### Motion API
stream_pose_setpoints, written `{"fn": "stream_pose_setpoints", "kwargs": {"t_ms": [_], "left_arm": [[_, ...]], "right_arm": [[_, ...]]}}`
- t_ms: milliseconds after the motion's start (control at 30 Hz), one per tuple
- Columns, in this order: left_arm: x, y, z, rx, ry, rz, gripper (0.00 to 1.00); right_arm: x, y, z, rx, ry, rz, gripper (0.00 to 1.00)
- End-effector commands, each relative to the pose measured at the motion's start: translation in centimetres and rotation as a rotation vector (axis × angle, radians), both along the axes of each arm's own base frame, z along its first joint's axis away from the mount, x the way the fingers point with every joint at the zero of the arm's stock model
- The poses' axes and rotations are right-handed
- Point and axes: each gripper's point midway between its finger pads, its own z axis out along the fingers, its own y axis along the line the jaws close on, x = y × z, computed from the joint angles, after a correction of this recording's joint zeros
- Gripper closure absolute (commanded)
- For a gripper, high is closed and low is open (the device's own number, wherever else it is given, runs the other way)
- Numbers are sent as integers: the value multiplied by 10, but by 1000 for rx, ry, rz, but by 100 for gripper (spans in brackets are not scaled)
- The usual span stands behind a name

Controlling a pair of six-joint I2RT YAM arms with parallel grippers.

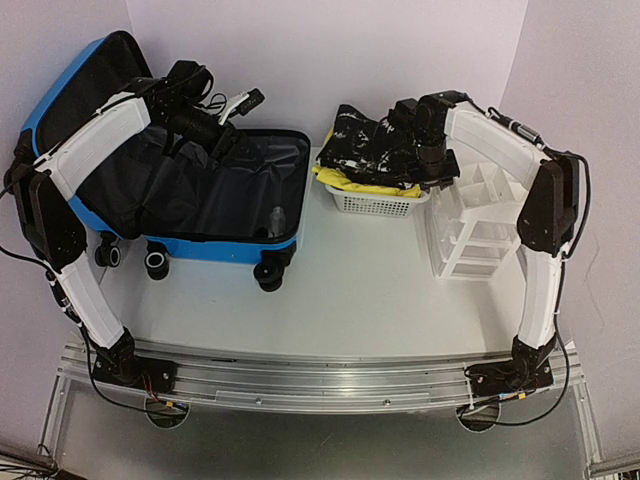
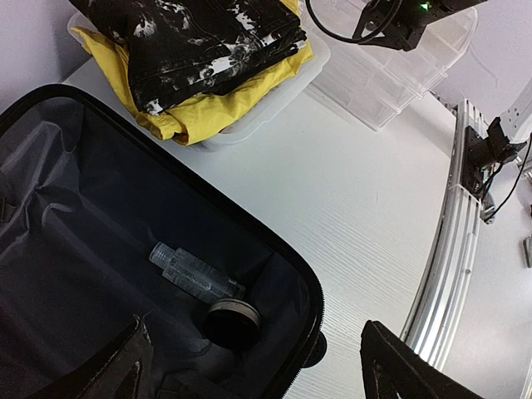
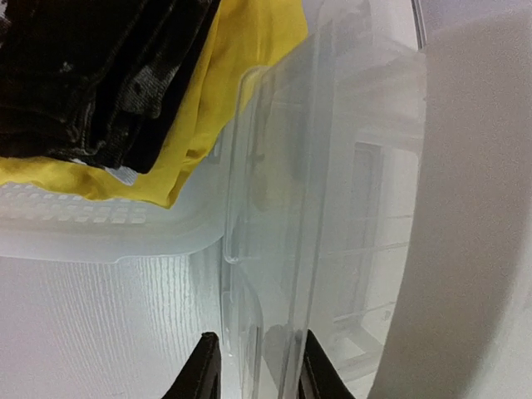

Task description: Open, take out, and arrange the luggage

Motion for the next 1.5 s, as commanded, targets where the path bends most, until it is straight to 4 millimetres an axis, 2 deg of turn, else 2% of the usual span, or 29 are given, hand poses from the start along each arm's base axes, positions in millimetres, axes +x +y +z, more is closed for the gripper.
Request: {"fn": "stream_pose_setpoints", "kwargs": {"t_ms": [0, 133, 267, 600, 700, 767, 867, 1033, 1167, 1233, 1333, 1467], "left_arm": [[-1, 3, 10, -4, -32, -11, 14], [-2, 3, 9, -5, -30, -13, 14], [-1, 2, 9, -7, -26, -15, 14], [0, 2, 7, -6, -22, -14, 15], [2, 2, 7, -8, -23, -13, 14], [2, 2, 8, -10, -23, -13, 14], [2, 1, 8, -11, -22, -13, 15], [2, 1, 7, -10, -17, -12, 15], [2, 2, 6, -8, -16, -10, 14], [2, 2, 6, -8, -18, -11, 14], [2, 3, 6, -6, -20, -12, 14], [2, 5, 2, 10, -16, -9, 15]], "right_arm": [[-25, 6, 12, 118, 55, -52, 84], [-26, 26, 37, 296, -15, -80, 90], [-25, 55, 49, 482, -30, -64, 91], [-30, 55, 21, 406, 29, -57, 90], [-35, 62, 7, 386, 85, -15, 87], [-37, 75, 3, 395, 113, 44, 85], [-40, 94, 7, 434, 135, 122, 79], [-35, 102, 16, 465, 111, 133, 63], [-34, 119, 27, 555, 104, 176, 56], [-31, 115, 31, 537, 78, 166, 55], [-30, 95, 30, 458, 51, 130, 55], [-38, 60, 31, 309, 39, 77, 54]]}}
